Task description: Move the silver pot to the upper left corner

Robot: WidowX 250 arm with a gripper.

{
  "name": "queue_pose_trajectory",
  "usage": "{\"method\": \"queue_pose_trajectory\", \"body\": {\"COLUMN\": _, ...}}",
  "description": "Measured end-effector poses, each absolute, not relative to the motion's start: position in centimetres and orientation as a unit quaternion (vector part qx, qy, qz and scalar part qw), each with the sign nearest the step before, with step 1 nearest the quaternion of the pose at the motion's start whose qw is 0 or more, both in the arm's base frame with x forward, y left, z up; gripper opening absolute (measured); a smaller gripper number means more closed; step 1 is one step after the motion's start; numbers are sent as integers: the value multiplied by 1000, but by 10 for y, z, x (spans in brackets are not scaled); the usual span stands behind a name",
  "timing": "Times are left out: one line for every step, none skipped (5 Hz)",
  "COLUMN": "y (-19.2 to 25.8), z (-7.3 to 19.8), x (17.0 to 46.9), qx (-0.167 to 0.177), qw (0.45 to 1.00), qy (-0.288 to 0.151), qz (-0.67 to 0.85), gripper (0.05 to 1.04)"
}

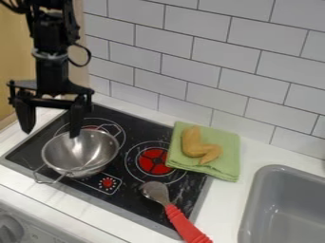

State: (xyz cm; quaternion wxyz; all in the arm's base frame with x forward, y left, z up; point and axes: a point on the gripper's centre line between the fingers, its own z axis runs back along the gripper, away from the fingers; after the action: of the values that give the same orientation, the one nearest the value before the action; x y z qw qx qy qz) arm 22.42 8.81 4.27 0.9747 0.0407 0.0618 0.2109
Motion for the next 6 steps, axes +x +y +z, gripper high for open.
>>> {"method": "queue_pose_trajectory", "body": {"y": 85, "z": 33, "x": 216, "qx": 39, "qw": 981, "qy": 49, "qz": 186, "gripper": 998}}
{"method": "queue_pose_trajectory", "body": {"y": 83, "z": 25, "x": 215, "qx": 23, "qw": 984, "qy": 32, "qz": 172, "gripper": 999}}
{"method": "queue_pose_trajectory", "body": {"y": 83, "z": 24, "x": 216, "qx": -8, "qw": 986, "qy": 22, "qz": 168, "gripper": 998}}
{"method": "queue_pose_trajectory", "body": {"y": 84, "z": 17, "x": 213, "qx": -47, "qw": 983, "qy": 23, "qz": 176, "gripper": 998}}
{"method": "queue_pose_trajectory", "body": {"y": 86, "z": 11, "x": 210, "qx": -67, "qw": 980, "qy": 24, "qz": 184, "gripper": 998}}
{"method": "queue_pose_trajectory", "body": {"y": 85, "z": 3, "x": 209, "qx": -75, "qw": 979, "qy": 34, "qz": 185, "gripper": 938}}
